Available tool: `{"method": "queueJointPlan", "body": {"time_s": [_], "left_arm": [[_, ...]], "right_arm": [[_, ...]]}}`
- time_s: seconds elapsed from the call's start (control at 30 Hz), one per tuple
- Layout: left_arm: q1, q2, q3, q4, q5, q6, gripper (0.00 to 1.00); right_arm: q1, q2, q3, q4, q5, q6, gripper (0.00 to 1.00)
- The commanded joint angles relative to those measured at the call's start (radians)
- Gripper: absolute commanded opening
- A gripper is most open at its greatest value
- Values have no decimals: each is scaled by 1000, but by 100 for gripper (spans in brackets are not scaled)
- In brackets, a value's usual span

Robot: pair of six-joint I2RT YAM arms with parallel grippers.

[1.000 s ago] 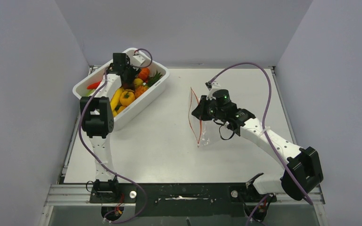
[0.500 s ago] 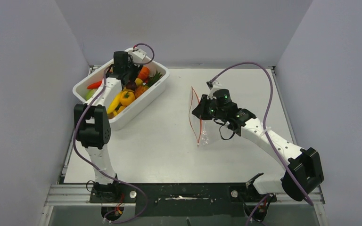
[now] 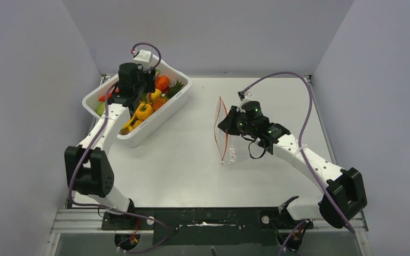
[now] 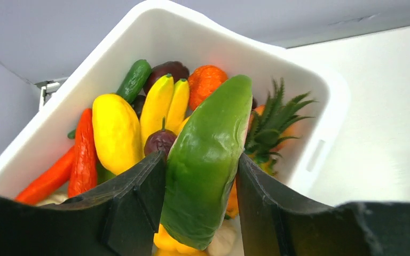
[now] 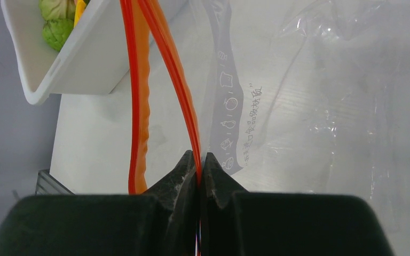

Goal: Place the food in the zip-top bag and seal the zipper
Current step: Pick up the fake fruit from the bin, then place the fake fruit in the zipper food storage bag.

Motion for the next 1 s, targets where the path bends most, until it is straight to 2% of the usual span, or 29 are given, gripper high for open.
{"method": "queueJointPlan", "body": {"time_s": [0.0, 0.13, 0.37, 0.47, 0.63, 0.77, 0.97], "left_arm": [[6, -231, -106, 167, 80, -230, 19], [11, -394, -255, 279, 176, -370, 19], [20, -599, -415, 273, 269, -524, 17], [22, -674, -506, 332, 338, -636, 17], [19, -757, -679, 575, 453, -908, 16], [15, -749, -816, 881, 544, -1086, 16], [-4, -691, -939, 1232, 545, -1262, 16]], "right_arm": [[-1, 5, 41, 46, 2, 70, 0], [3, 26, 47, 65, -1, 119, 0], [18, 64, 54, 103, 19, 183, 0], [32, 81, 49, 134, 32, 224, 0], [50, 118, 56, 185, 56, 294, 0], [66, 164, 92, 195, 78, 311, 0], [108, 222, 156, 187, 100, 322, 0]]}}
